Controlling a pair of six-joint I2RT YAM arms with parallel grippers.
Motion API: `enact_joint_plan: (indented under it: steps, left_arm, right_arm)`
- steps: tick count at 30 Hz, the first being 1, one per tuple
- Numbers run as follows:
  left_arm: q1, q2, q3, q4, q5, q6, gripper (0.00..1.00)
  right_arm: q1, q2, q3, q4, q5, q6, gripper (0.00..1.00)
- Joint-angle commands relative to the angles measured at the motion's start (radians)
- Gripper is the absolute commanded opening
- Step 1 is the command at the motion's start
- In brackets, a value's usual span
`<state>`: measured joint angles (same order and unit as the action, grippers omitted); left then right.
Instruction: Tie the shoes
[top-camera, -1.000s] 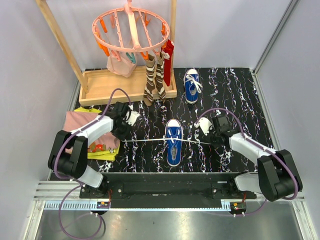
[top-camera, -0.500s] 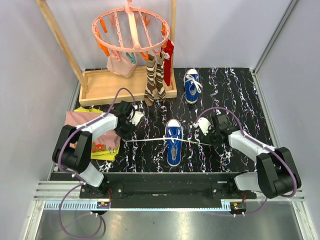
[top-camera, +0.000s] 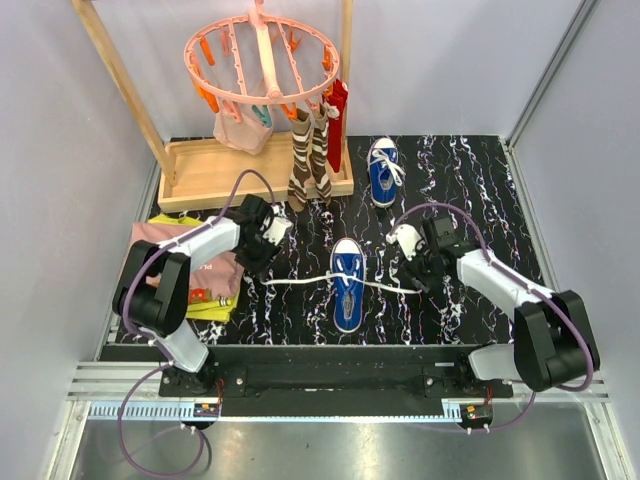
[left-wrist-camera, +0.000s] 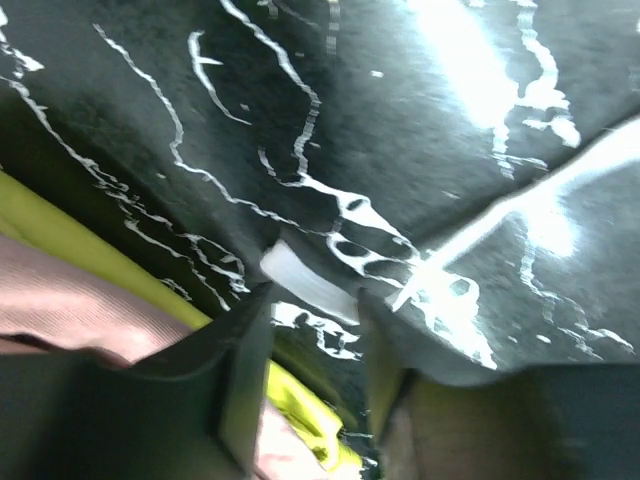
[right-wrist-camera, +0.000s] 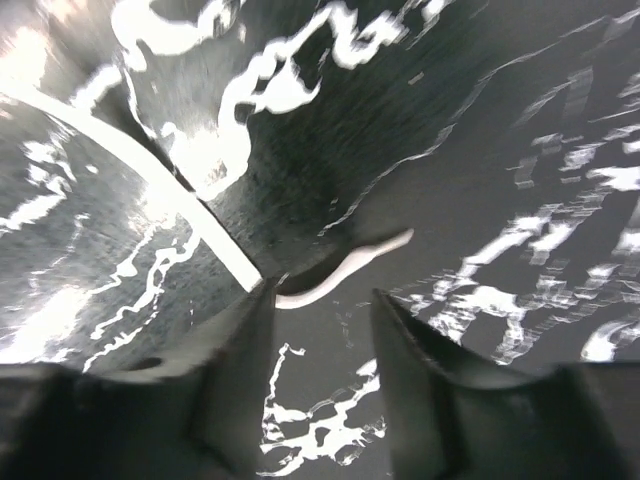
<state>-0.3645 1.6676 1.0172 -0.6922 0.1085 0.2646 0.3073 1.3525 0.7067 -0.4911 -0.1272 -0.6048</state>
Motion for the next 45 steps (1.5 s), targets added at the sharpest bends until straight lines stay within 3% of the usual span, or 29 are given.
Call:
enact_joint_plan:
  steps: [1,5,13,14,15,17,20,24,25,28,29,33,45]
  left_arm:
    - [0.002,-0.15,0.076,-0.073,0.114,-0.001,0.5]
    - [0.013,-0.284,0.115,-0.113,0.141,0.048,0.64]
    - [0.015,-0.557,0.118,-0.063,0.25,0.18,0.73]
    - [0.015,-0.589,0.109,-0.056,0.342,0.214,0.81]
    - [0.015,-0.601,0.095,-0.056,0.393,0.31,0.99]
    - [0.013,-0.629,0.051,-0.056,0.488,0.382,0.99]
    - [-0.01,-0.593,0.031,-0.043,0.54,0.436,0.99]
    - [-0.132,-0.447,0.034,-0.044,0.436,0.485,0.99]
    - [-0.157,-0.415,0.035,-0.044,0.406,0.504,0.98]
    - [-0.244,-0.284,0.046,-0.014,0.292,0.525,0.81]
    - [-0.255,-0.226,0.05,-0.003,0.263,0.527,0.71]
    - [-0.289,-0.099,0.067,0.074,0.218,0.532,0.52]
    - [-0.321,0.052,0.089,0.166,0.215,0.636,0.39]
  right_arm:
    - [-0.011,-0.139,0.105,-0.084,-0.037,0.04,0.6]
    - [-0.019,-0.255,0.174,-0.161,-0.058,0.022,0.78]
    - [-0.022,-0.429,0.303,-0.248,-0.245,0.08,0.99]
    - [-0.023,-0.437,0.303,-0.244,-0.308,0.089,1.0]
    - [-0.02,-0.444,0.301,-0.238,-0.34,0.103,1.0]
    - [-0.022,-0.451,0.298,-0.236,-0.411,0.103,1.0]
    - [-0.022,-0.452,0.272,-0.288,-0.511,-0.085,0.99]
    - [-0.022,-0.4,0.218,-0.299,-0.477,-0.212,1.0]
    - [-0.022,-0.388,0.203,-0.3,-0.462,-0.225,1.0]
    - [-0.022,-0.337,0.194,-0.3,-0.425,-0.231,1.0]
    - [-0.022,-0.328,0.194,-0.3,-0.419,-0.221,1.0]
    - [-0.022,-0.312,0.168,-0.299,-0.411,-0.182,1.0]
    - [-0.023,-0.331,0.059,-0.28,-0.285,-0.19,1.0]
